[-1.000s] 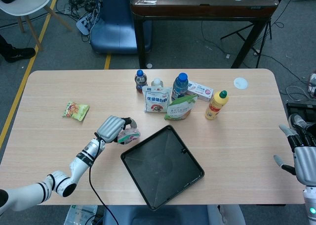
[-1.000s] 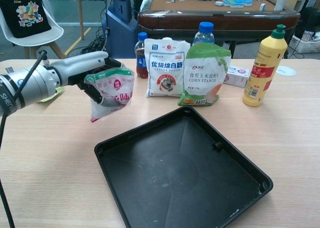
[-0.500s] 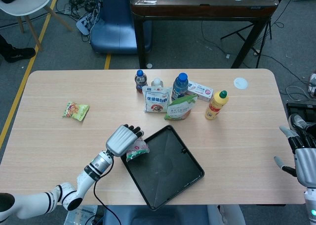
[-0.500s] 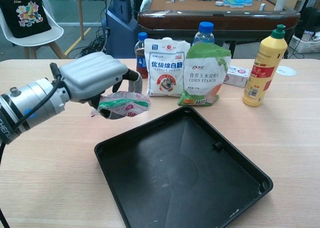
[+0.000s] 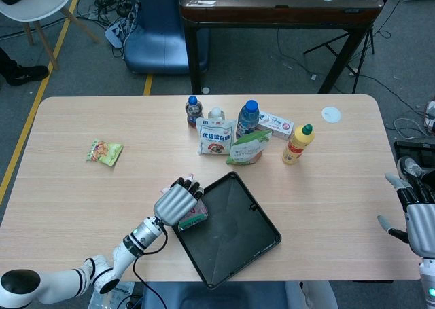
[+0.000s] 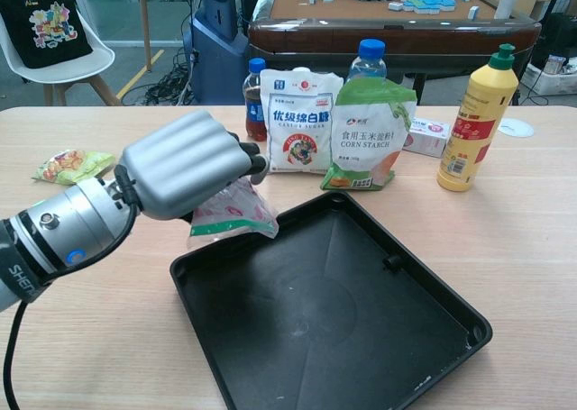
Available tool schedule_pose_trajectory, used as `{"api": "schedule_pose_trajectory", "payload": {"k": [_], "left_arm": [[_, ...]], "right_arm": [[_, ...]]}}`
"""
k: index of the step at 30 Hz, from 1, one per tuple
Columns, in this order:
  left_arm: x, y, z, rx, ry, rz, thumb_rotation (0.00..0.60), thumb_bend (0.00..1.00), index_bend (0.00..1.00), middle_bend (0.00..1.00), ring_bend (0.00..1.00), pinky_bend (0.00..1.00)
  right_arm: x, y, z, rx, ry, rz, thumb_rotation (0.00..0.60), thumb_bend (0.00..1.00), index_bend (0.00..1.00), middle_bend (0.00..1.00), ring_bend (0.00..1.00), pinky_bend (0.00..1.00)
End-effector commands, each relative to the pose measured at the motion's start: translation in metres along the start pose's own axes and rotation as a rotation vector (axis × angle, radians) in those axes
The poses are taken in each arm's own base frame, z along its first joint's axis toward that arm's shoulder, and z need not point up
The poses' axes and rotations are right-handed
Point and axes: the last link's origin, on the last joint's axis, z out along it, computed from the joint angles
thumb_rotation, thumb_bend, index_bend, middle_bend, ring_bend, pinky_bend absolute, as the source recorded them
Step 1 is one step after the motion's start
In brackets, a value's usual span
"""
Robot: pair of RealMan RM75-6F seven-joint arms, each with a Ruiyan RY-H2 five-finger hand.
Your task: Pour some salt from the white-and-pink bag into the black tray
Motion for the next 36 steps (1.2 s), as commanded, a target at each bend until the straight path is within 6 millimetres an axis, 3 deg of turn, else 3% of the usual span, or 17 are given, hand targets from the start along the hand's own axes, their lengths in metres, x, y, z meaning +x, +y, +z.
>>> {"api": "schedule_pose_trajectory", "payload": {"k": [1,15,36], "left_arm": [[-0.003,0.005,-0.003,-0.005,0.009,0.051,0.6,0.21,0.4,0.54,0.51,0.62],[-0.019,0.017,-0.012,-0.035,0.021,0.307,0.6,0.21,0.38,0.54,0.51,0.63],[-0.036,0.02,-0.016,-0.035,0.014,0.521,0.6,0.21,0.37,0.54,0.51,0.63]], "right_arm": [[0.0,0.0,0.0,-0.001,0.0,0.0,0.6,0.18,0.16,0.25,0.12,0.17],[0.003,0.001,-0.004,-0.007,0.007,-0.002,0.6,0.18,0.16,0.25,0.12,0.17],[0.005,0.001,-0.004,-0.012,0.009,-0.006,0.6,0.18,0.16,0.25,0.12,0.17]]}}
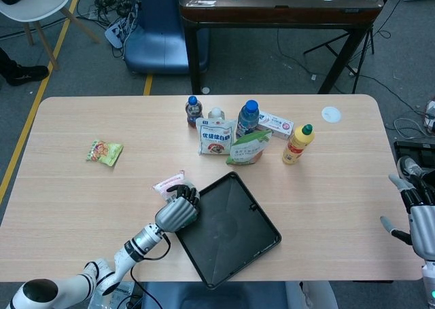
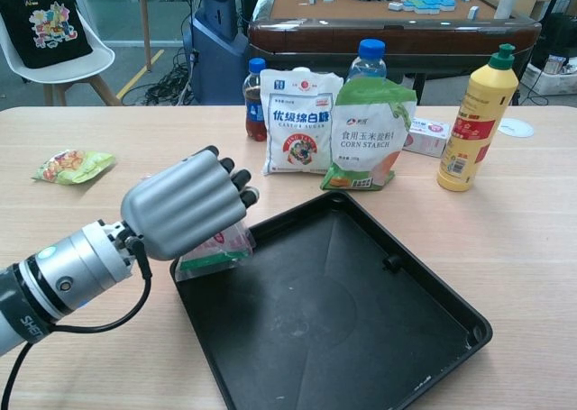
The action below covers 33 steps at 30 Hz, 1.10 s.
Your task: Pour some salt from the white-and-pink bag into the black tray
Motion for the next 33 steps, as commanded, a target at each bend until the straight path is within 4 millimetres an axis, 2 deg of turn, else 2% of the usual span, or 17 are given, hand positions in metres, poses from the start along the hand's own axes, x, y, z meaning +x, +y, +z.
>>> {"api": "schedule_pose_trajectory", "payload": {"k": [1,24,33], "left_arm": [[-0.002,0.003,-0.001,-0.02,-0.006,0.031,0.6,0.21,0.37,0.54,0.51,0.63],[-0.015,0.008,-0.01,-0.07,-0.1,0.182,0.6,0.21,0.32,0.53,0.5,0.63],[-0.011,0.0,-0.01,-0.037,-0.115,0.113,0.6,0.21,0.32,0.53,0.5,0.63]], "right_arm": [[0.0,0.0,0.0,0.0,0.0,0.0,0.6,0.18,0.16,0.25,0.12,0.17],[0.001,-0.001,-0.001,-0.003,0.004,-0.001,0.6,0.18,0.16,0.25,0.12,0.17],[0.002,-0.001,-0.002,-0.003,0.008,0.0,0.6,0.18,0.16,0.25,0.12,0.17]]}}
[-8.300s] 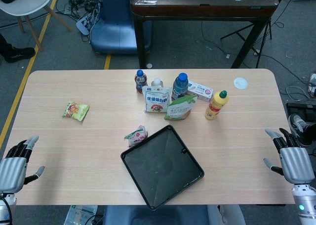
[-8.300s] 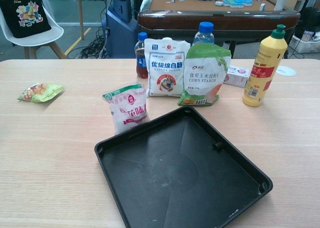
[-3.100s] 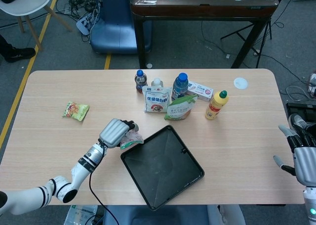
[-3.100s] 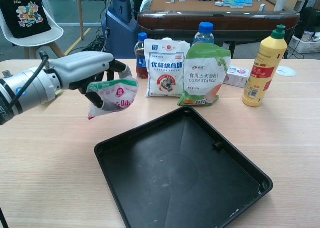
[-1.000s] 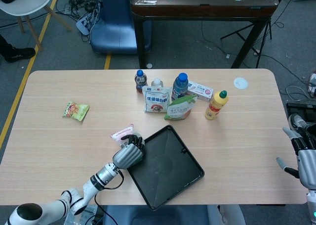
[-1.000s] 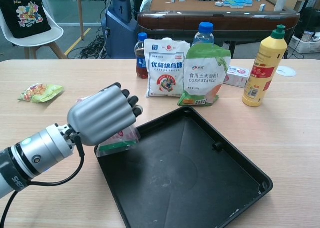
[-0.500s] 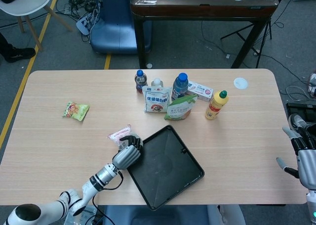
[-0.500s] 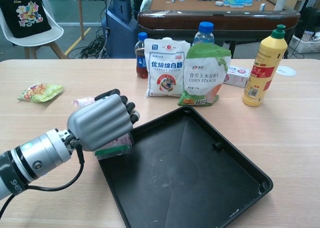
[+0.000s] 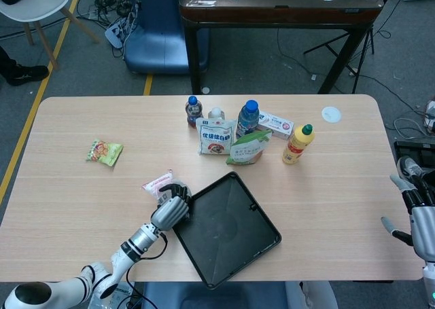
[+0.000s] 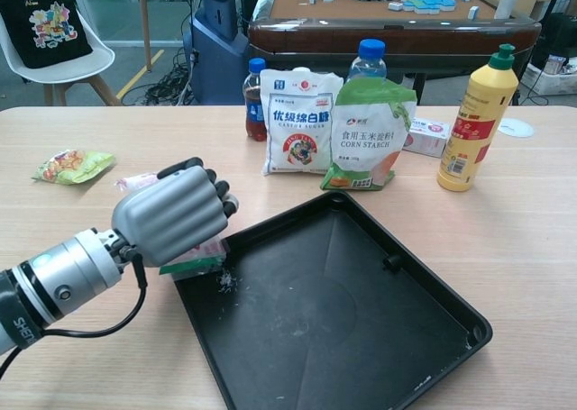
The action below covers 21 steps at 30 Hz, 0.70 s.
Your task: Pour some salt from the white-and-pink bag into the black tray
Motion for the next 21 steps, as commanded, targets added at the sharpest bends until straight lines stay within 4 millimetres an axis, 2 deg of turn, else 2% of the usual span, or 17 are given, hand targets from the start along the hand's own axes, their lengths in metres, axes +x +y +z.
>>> {"api": "schedule_pose_trajectory", "payload": {"k": [1,11,21], "left_arm": [[0.001,-0.003,-0.001,0.005,0.002,-0.054,0.6,0.21,0.32,0.53,0.5,0.63],[0.008,-0.015,0.006,0.041,-0.003,-0.364,0.6,0.21,0.32,0.53,0.5,0.63],[0.011,-0.037,0.014,0.121,-0.138,-0.821,0.6,0.21,0.32,0.53,0.5,0.63]], "right_arm": [[0.0,0.0,0.0,0.0,0.001,0.0,0.6,0.18,0.16,0.25,0.12,0.17],[0.0,-0.001,0.002,-0.002,-0.001,-0.006,0.6,0.18,0.16,0.25,0.12,0.17],[-0.002,-0.001,0.004,-0.007,-0.004,-0.006,0.6,0.18,0.16,0.25,0.12,0.17]]}}
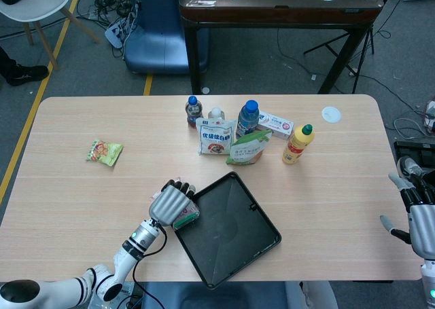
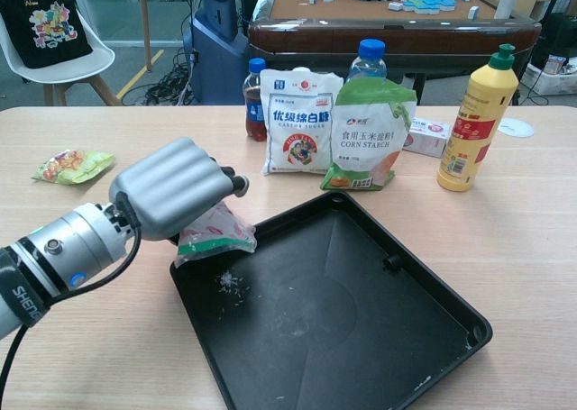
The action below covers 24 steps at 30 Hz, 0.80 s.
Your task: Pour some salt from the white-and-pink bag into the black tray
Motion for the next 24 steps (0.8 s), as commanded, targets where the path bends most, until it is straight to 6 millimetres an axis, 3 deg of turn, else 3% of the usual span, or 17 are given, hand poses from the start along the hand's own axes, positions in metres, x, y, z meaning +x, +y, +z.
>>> {"api": "schedule_pose_trajectory", "payload": {"k": [1,14,24], "left_arm": [[0.007,-0.014,0.005,0.064,-0.061,-0.2,0.6,0.21,0.32,0.53,0.5,0.63],[0.023,-0.053,0.016,0.2,-0.152,-0.745,0.6,0.21,0.32,0.52,0.5,0.63],[0.007,-0.065,0.02,0.182,-0.242,-1.031,0.6,0.21,0.32,0.52,0.5,0.63]], "right_arm": [[0.0,0.001,0.0,-0.003,0.001,0.0,0.6,0.18,0.16,0.25,0.12,0.17],[-0.002,0.002,0.001,-0.008,-0.005,0.001,0.6,0.18,0.16,0.25,0.12,0.17],[-0.004,0.001,0.003,-0.004,-0.011,0.004,0.6,0.18,0.16,0.25,0.12,0.17]]}}
